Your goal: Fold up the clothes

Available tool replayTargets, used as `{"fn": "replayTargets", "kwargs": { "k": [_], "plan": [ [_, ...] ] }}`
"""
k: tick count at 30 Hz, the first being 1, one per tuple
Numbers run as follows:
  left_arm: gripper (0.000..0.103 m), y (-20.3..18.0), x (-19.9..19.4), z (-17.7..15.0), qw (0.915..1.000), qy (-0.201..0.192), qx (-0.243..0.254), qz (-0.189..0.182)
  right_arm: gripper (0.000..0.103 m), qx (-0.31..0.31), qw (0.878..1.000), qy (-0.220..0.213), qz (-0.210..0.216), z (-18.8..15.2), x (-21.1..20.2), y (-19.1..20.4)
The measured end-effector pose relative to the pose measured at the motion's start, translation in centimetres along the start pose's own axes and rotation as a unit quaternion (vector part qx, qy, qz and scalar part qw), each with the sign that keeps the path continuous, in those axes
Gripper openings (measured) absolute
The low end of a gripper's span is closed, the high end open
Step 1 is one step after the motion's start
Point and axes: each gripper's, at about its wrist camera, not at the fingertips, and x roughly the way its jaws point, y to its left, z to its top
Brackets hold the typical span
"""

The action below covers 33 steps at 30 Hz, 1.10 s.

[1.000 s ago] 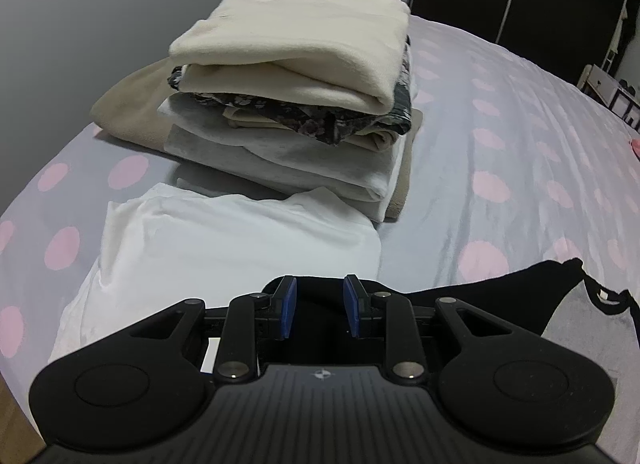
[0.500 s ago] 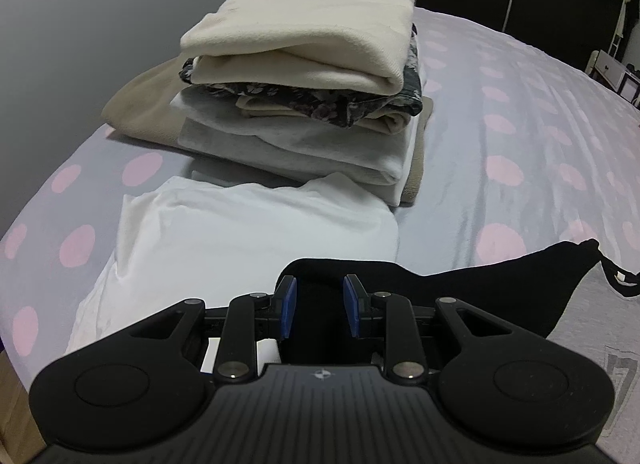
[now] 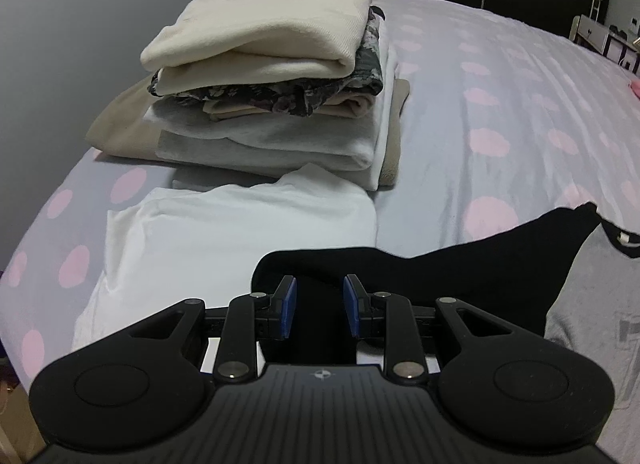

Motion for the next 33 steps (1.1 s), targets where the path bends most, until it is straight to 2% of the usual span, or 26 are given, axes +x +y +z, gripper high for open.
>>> {"fn": "replayTargets", "kwargs": {
  "k": [3, 9, 11, 12, 17, 20, 26, 28, 30, 32, 33],
  "plan": [
    [0.024, 0.1, 0.4, -0.1, 0.9999, 0.009, -0.003, 0.007, 0.036, 0.019, 1.000, 0.015, 0.004, 0.5, 1.5, 1.0],
    [0.024, -0.6, 0.8, -0.1, 0.9998, 0.014, 0.010, 0.006, 0.034, 0.018, 0.998, 0.047, -0.044, 0.5, 5.0, 2.0],
    [0.024, -1.0, 0.9, -0.2, 0.9997, 0.015, 0.020, 0.005, 0.016, 0.015, 0.997, 0.049, -0.052, 0.7, 5.4, 1.8],
    [0.024, -1.2, 1.0, -0.2, 0.9996, 0.016, 0.025, 0.004, 0.000, 0.016, 0.997, 0.049, -0.051, 0.7, 5.0, 1.8],
    [0.024, -2.3, 1.3, -0.3, 0.9990, 0.014, 0.044, -0.003, 0.000, 0.019, 0.998, 0.051, -0.031, 0.6, 2.3, 1.6],
    [0.024, -2.6, 1.2, -0.3, 0.9986, 0.012, 0.050, -0.010, 0.000, 0.015, 0.998, 0.067, -0.016, -0.5, 0.2, 1.1],
    [0.024, -2.1, 0.8, -0.4, 0.9991, 0.009, 0.042, -0.006, 0.000, 0.009, 0.995, 0.095, -0.021, -2.3, -0.9, -0.6],
    [0.025, -1.8, 0.7, -0.4, 0.9992, 0.009, 0.038, -0.003, 0.006, 0.015, 0.996, 0.091, -0.013, -2.3, -1.1, -1.3],
    [0.032, -1.5, 0.6, -0.5, 0.9994, 0.008, 0.035, -0.001, 0.006, 0.015, 0.996, 0.086, -0.008, -2.1, -1.0, -1.4],
    [0.037, -1.2, 0.6, -0.5, 0.9995, 0.008, 0.030, 0.004, 0.013, 0.014, 0.997, 0.077, -0.002, -1.8, -0.8, -1.2],
    [0.038, -1.0, 0.7, -0.5, 0.9995, 0.009, 0.028, 0.008, 0.022, 0.013, 0.997, 0.072, 0.001, -1.7, -0.7, -1.0]
  ]
}}
